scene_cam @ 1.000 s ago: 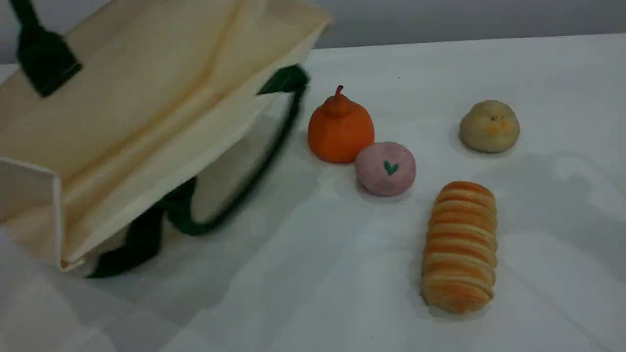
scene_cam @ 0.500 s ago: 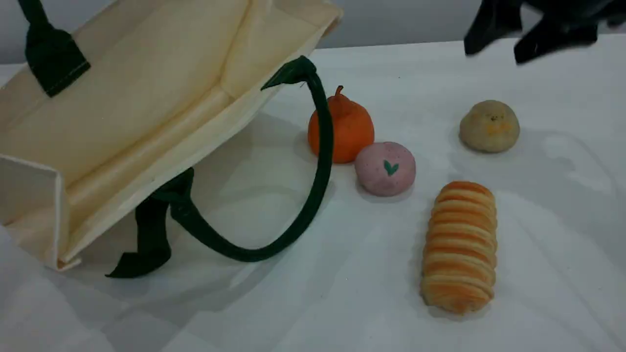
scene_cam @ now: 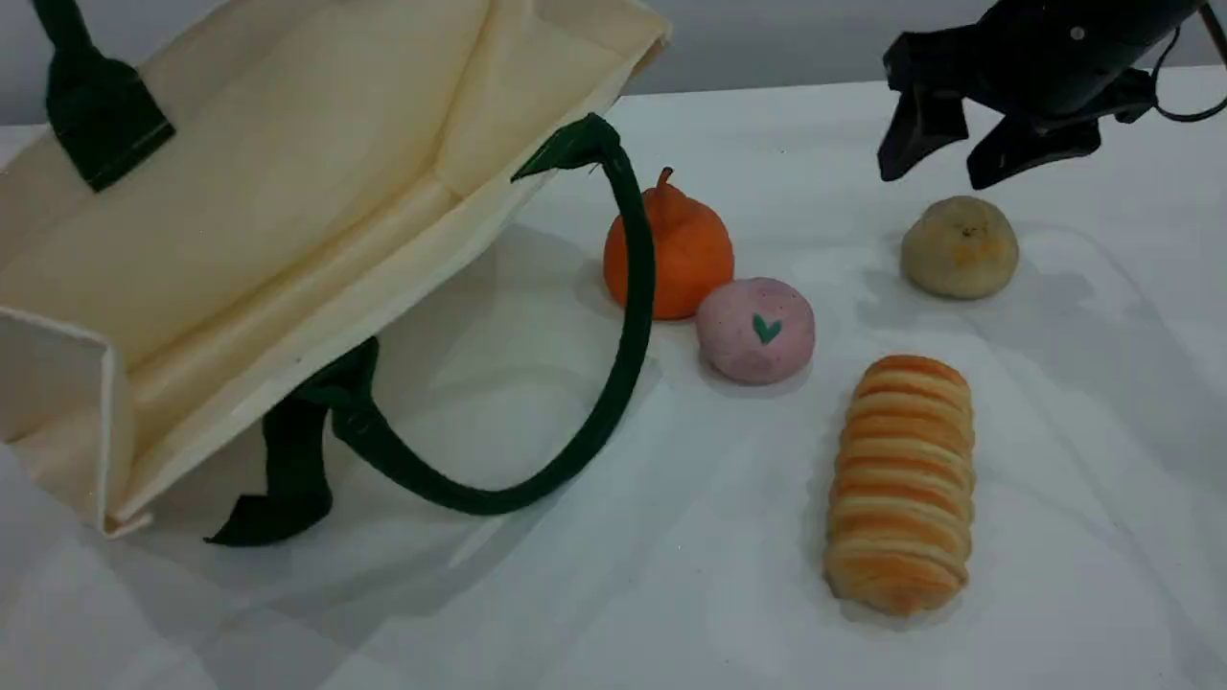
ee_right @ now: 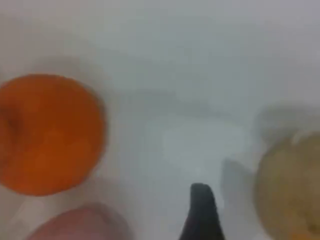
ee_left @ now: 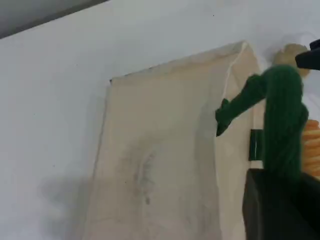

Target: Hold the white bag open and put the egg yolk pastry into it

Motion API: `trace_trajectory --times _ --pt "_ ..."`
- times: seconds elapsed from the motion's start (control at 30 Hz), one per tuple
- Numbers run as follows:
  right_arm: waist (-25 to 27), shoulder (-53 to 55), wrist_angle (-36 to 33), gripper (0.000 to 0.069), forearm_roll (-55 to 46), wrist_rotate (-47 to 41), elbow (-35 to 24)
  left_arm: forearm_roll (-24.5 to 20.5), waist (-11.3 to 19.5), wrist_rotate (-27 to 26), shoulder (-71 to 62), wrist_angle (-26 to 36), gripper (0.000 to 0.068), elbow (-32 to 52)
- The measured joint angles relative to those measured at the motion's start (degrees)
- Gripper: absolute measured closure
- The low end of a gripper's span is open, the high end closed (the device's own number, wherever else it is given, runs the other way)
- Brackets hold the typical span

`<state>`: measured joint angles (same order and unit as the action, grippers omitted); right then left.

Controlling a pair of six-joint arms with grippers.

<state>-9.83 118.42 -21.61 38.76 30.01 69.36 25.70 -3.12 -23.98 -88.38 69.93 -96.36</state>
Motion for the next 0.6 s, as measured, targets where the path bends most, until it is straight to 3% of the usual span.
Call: trace_trajectory --times 0.3,0.6 --pt "0.9 1.4 0.3 0.0211 -13.0 -6.4 0.3 -0.1 0.0 0.0 0.0 0.1 0.0580 0.0" --pt "0.8 5.5 2.9 0.0211 -13.0 -6.4 0.3 -0.1 0.0 0.0 0.0 0.1 0.0580 0.0"
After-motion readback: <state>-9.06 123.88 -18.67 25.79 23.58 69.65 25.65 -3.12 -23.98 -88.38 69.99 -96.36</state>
